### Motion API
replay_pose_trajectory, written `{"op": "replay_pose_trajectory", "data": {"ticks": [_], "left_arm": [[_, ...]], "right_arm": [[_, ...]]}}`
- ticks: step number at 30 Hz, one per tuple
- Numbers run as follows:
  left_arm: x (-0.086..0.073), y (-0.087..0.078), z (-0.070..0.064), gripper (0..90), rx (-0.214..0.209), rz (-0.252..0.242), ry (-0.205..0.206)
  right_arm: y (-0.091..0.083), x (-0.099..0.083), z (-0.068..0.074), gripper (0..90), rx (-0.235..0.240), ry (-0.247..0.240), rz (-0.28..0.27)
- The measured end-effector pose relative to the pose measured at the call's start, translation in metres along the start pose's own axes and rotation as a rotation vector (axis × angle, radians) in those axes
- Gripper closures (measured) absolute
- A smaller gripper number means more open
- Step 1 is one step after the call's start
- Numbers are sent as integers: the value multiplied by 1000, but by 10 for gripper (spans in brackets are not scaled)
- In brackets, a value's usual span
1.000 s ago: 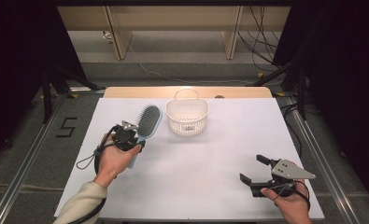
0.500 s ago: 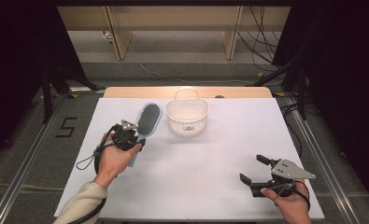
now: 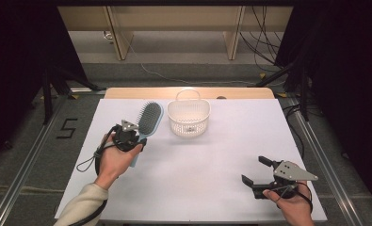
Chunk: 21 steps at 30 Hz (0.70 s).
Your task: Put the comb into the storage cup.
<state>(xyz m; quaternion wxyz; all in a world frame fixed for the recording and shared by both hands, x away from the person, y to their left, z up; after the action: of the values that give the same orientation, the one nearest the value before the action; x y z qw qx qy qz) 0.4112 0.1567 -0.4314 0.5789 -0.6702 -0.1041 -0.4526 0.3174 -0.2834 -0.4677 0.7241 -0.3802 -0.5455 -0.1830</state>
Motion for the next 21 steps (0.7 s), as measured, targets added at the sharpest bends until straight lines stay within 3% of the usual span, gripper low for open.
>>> {"op": "replay_pose_trajectory", "data": {"ticks": [11, 21], "left_arm": [[2, -2, 0, 698, 8, -47, -1], [2, -1, 0, 698, 24, -69, 38]], "right_arm": [[0, 0, 0, 79, 0, 0, 1], [0, 0, 0, 80, 0, 2, 1]]}}
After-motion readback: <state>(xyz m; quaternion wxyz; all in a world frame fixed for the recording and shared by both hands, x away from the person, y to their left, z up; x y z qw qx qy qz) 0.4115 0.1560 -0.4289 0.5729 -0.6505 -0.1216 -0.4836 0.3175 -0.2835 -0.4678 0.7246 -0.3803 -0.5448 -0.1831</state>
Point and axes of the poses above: each handheld gripper's, and its own axes: y roughly forward along the jaws, x roughly out of its top, z roughly to its left, the point moved 2 cm from there along y, roughly forward along the jaws, and after that the axes turned 7 degrees about y, right-handed, at the moved point
